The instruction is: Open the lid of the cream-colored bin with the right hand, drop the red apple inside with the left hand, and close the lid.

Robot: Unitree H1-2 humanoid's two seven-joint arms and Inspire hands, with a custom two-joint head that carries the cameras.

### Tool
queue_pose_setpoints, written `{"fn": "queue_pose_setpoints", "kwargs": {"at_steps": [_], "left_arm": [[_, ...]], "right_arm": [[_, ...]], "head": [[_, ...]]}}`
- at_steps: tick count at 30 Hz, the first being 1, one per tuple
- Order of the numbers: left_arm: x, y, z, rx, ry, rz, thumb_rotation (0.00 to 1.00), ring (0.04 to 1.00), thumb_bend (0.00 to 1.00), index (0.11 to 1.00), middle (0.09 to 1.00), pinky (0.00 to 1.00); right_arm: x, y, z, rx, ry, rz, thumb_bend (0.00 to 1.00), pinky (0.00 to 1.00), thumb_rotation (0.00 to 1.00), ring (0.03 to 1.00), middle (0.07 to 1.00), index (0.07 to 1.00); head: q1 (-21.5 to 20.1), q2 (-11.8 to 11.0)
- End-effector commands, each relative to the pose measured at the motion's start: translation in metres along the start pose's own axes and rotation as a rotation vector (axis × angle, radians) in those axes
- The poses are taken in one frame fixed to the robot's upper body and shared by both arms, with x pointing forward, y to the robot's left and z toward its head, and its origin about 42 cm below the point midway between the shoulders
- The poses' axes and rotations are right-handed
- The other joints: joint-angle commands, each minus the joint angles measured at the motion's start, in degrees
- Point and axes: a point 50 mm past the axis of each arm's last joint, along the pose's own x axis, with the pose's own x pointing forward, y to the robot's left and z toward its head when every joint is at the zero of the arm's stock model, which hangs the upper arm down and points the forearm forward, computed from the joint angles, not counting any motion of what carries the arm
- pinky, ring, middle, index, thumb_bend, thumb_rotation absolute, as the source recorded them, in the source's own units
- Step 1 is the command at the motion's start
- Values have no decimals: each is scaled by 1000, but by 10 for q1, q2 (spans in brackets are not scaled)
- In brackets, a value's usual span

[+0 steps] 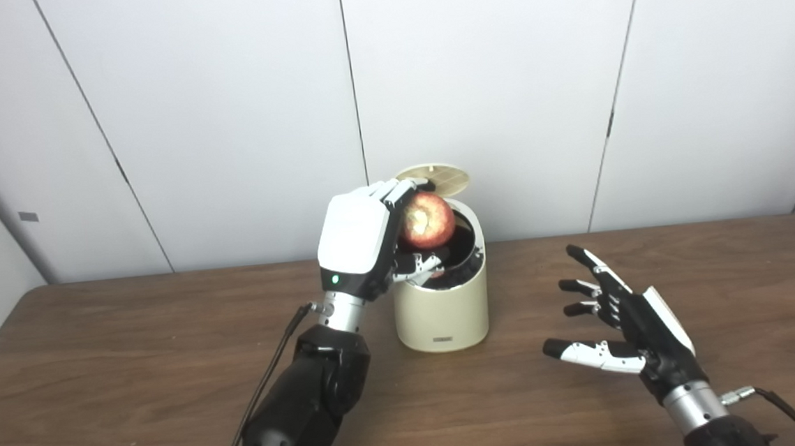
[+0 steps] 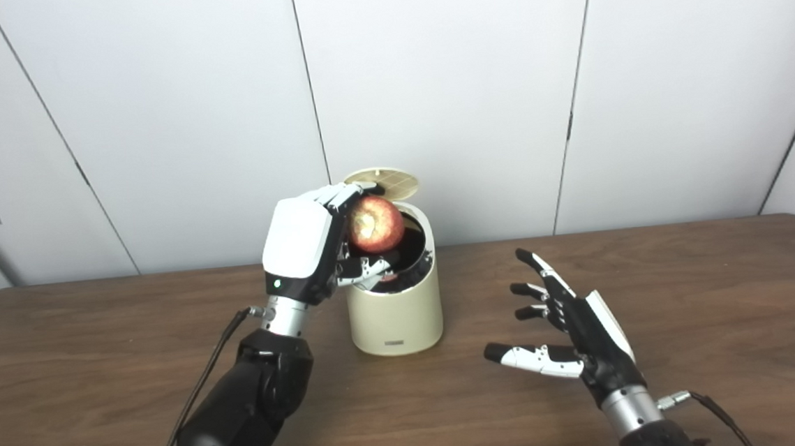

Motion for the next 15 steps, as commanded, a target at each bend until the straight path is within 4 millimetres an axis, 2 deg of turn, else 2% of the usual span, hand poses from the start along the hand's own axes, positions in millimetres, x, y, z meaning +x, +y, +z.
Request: {"fn": "queue_pose_setpoints", "kwargs": {"at_steps": [1, 4, 11, 15], "left_arm": [[15, 14, -1, 19, -26, 49, 115, 652, 883, 754, 743, 506], [14, 15, -1, 23, -29, 49, 128, 626, 883, 749, 729, 481], [13, 19, 0, 21, -39, 34, 281, 590, 897, 761, 713, 452], [13, 22, 2, 13, -46, 31, 324, 579, 890, 764, 706, 443]], "right_arm": [[7, -8, 17, -9, -86, -18, 767, 690, 309, 837, 978, 927], [7, -8, 17, -15, -84, -18, 759, 696, 308, 837, 977, 929], [9, -9, 16, -19, -87, -15, 764, 700, 313, 839, 974, 932], [10, -7, 19, -16, -90, -14, 763, 695, 301, 834, 973, 930]], "head": [[0, 1], [0, 1], [3, 3], [3, 2]]}}
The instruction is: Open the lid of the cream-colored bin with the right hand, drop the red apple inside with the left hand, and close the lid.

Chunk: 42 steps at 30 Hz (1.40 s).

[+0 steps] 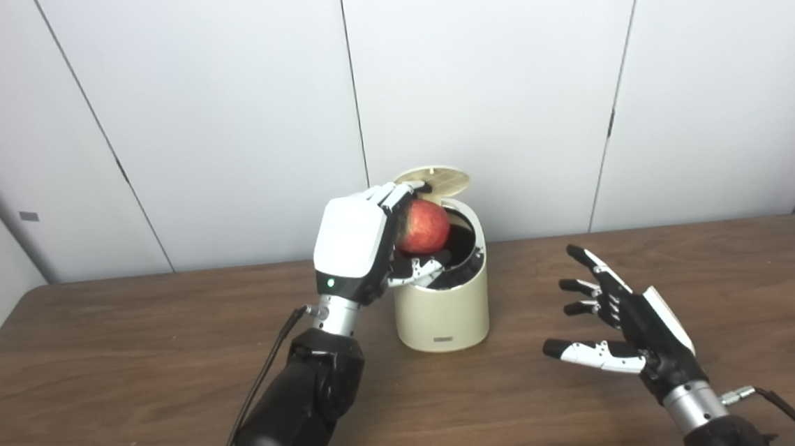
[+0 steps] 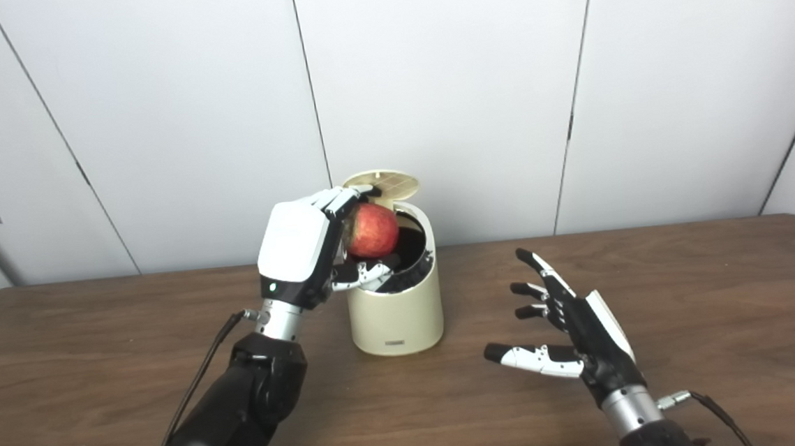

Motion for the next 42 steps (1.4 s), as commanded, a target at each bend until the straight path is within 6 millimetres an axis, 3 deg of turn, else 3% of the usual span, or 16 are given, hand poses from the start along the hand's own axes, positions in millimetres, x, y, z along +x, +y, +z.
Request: {"fn": "queue_pose_setpoints", "kwargs": {"at_steps": [1, 28, 36, 42], "left_arm": [[18, 15, 2, 10, -33, 54, 331, 580, 888, 764, 706, 446], [12, 20, 1, -32, -46, 17, 336, 609, 900, 782, 731, 476], [13, 22, 1, -33, -50, 33, 385, 602, 876, 778, 726, 475], [12, 24, 2, -35, -51, 43, 432, 586, 832, 774, 717, 459]], "right_arm": [[10, -7, 19, -19, -91, -16, 762, 693, 303, 833, 973, 930], [15, 0, 21, -16, -100, -6, 738, 665, 243, 821, 979, 926], [15, 0, 21, -20, -100, -7, 741, 663, 257, 822, 978, 927], [14, 1, 20, -15, -98, -8, 730, 658, 214, 821, 976, 923]], "head": [[0, 1], [-1, 2], [0, 3], [0, 4]]}}
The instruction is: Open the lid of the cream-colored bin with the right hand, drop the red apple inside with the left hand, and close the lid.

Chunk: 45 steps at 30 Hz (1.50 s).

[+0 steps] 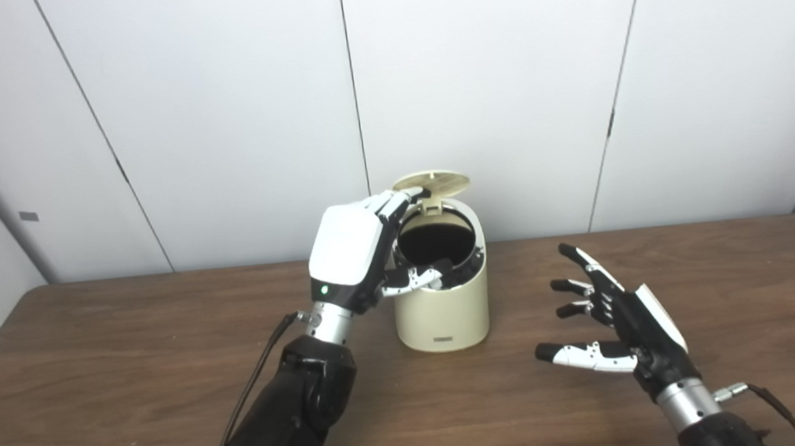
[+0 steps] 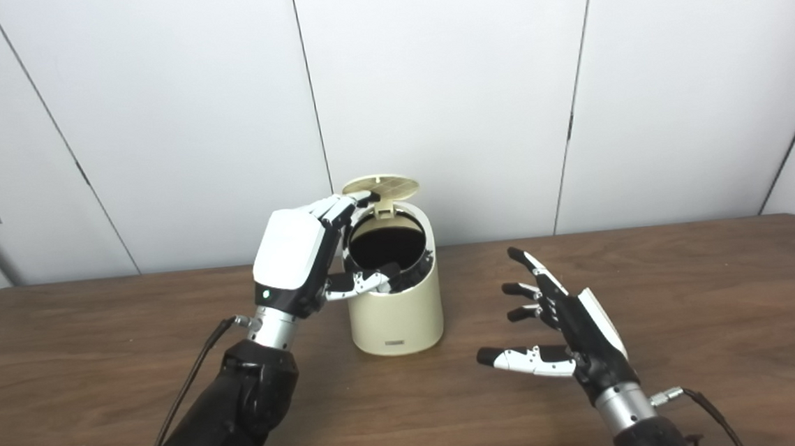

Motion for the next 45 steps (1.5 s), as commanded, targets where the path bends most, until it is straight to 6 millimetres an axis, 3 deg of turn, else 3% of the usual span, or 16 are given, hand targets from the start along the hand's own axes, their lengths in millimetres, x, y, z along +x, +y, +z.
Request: {"fn": "queue_pose_setpoints", "kwargs": {"at_steps": [1, 4, 7, 8, 10, 15, 21, 27, 29, 30, 32, 36, 43, 45], "left_arm": [[21, 19, 5, -1, -44, 84, 421, 583, 825, 773, 716, 457], [18, 20, 6, -69, -39, 132, 316, 570, 791, 738, 688, 453], [15, 22, 6, -152, -21, 210, 144, 536, 716, 651, 615, 438], [14, 23, 5, -179, -15, 244, 106, 517, 615, 575, 595, 421], [12, 26, 3, -232, -9, 333, 35, 478, 535, 519, 518, 382], [7, 40, -5, -362, 36, 528, 0, 454, 515, 500, 481, 371], [-1, 62, -15, -590, 147, 653, 0, 503, 513, 495, 494, 380], [-19, 81, -36, -695, 186, 478, 0, 585, 513, 488, 507, 455], [-25, 85, -41, -729, 206, 389, 52, 634, 505, 497, 664, 512], [-31, 87, -45, -743, 221, 327, 58, 642, 504, 498, 685, 523], [-39, 90, -53, -768, 242, 244, 127, 681, 594, 696, 730, 578], [-54, 93, -62, -800, 320, 159, 165, 680, 676, 751, 728, 595], [-70, 88, -75, -789, 360, 97, 75, 663, 642, 731, 703, 581], [-74, 83, -76, -766, 372, 82, 72, 653, 627, 722, 699, 568]], "right_arm": [[11, -4, 17, -10, -87, -23, 730, 664, 209, 823, 977, 924], [9, -3, 16, -10, -87, -24, 729, 659, 207, 824, 975, 923], [8, -2, 15, -11, -84, -24, 724, 661, 208, 829, 977, 922], [7, -2, 15, -13, -82, -24, 724, 660, 215, 829, 976, 921], [6, -2, 13, 0, -84, -23, 719, 661, 206, 836, 977, 924], [4, 0, 11, 8, -73, -20, 713, 641, 182, 833, 977, 923], [2, 1, 11, 0, -55, -15, 707, 647, 250, 831, 986, 931], [5, -3, 11, 12, -80, -23, 691, 649, 233, 825, 971, 920], [7, -5, 14, 19, -81, -27, 684, 658, 231, 826, 964, 909], [10, -7, 15, 17, -87, -27, 683, 660, 230, 826, 963, 907], [14, -10, 18, 3, -99, -26, 682, 674, 279, 819, 955, 905], [25, -13, 29, -25, -134, -30, 682, 670, 349, 802, 939, 901], [58, -20, 64, -88, -242, -12, 656, 693, 359, 822, 928, 880], [70, -23, 78, -136, -276, -11, 660, 685, 409, 825, 931, 876]], "head": [[0, 1], [1, -2], [1, -2], [1, -2], [5, -3], [6, -3], [10, -4], [15, -4], [15, -4], [16, -4], [17, -4], [20, -6], [21, -9], [19, -12]]}}
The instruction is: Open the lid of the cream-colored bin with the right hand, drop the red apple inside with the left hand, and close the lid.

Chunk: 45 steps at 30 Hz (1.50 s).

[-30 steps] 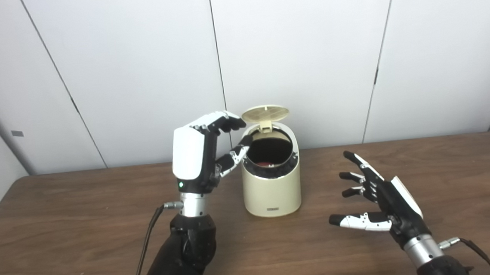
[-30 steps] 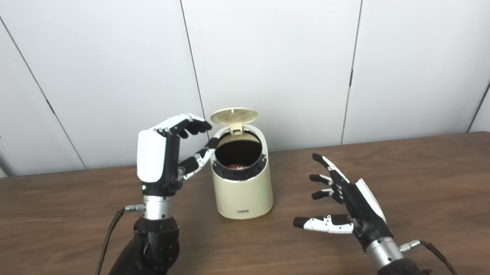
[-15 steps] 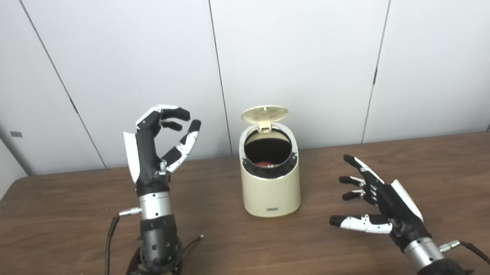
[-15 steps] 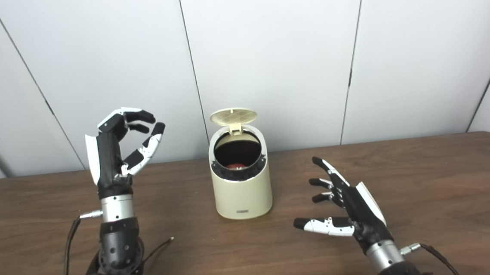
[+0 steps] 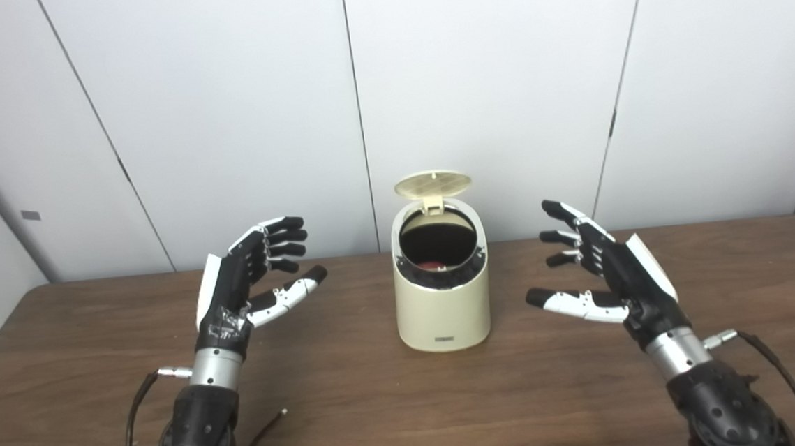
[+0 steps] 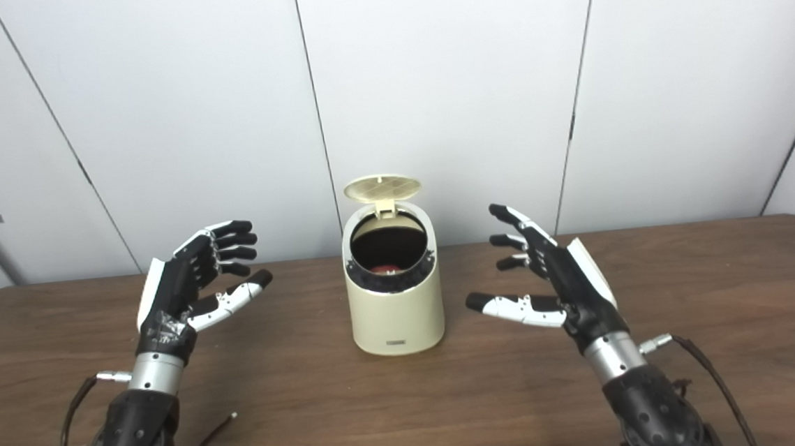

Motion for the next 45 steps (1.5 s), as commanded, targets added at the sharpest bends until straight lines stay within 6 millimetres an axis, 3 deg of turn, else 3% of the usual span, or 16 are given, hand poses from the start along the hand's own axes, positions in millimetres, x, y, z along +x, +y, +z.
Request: {"fn": "queue_pose_setpoints", "kwargs": {"at_steps": [1, 7, 10, 15, 17, 21, 28, 37, 45], "left_arm": [[7, 4, 7, 40, -57, -1, 74, 649, 624, 721, 699, 563], [-16, -18, -25, 6, 3, -16, 7, 643, 614, 723, 698, 551], [-26, -30, -36, -17, 31, -14, 0, 638, 608, 720, 691, 542], [-40, -42, -53, -57, 70, -27, 0, 634, 591, 715, 684, 540], [-45, -45, -57, -67, 89, -36, 0, 648, 587, 722, 688, 564], [-54, -50, -65, -79, 115, -46, 0, 652, 594, 726, 684, 572], [-68, -56, -74, -93, 150, -49, 1, 663, 585, 735, 687, 583], [-74, -59, -78, -87, 167, -42, 0, 660, 572, 741, 684, 588], [-74, -59, -77, -86, 170, -36, 0, 663, 570, 736, 678, 605]], "right_arm": [[29, -12, 35, -61, -137, -5, 672, 682, 436, 821, 916, 869], [72, -12, 81, -180, -224, 61, 653, 649, 473, 816, 886, 847], [84, -7, 93, -240, -222, 90, 665, 637, 506, 793, 854, 825], [100, -6, 113, -373, -204, 118, 642, 682, 649, 814, 864, 844], [106, -7, 119, -395, -201, 135, 618, 768, 673, 871, 889, 858], [121, -7, 130, -470, -217, 168, 620, 821, 681, 901, 898, 863], [136, -6, 140, -577, -212, 194, 648, 768, 691, 887, 870, 842], [140, -13, 139, -624, -214, 213, 652, 770, 671, 890, 865, 834], [137, -11, 139, -681, -198, 294, 666, 749, 637, 874, 816, 759]], "head": [[1, -2], [-3, -9], [-2, -11], [-1, -12], [-1, -12], [0, -11], [2, -12], [6, -13], [7, -10]]}}
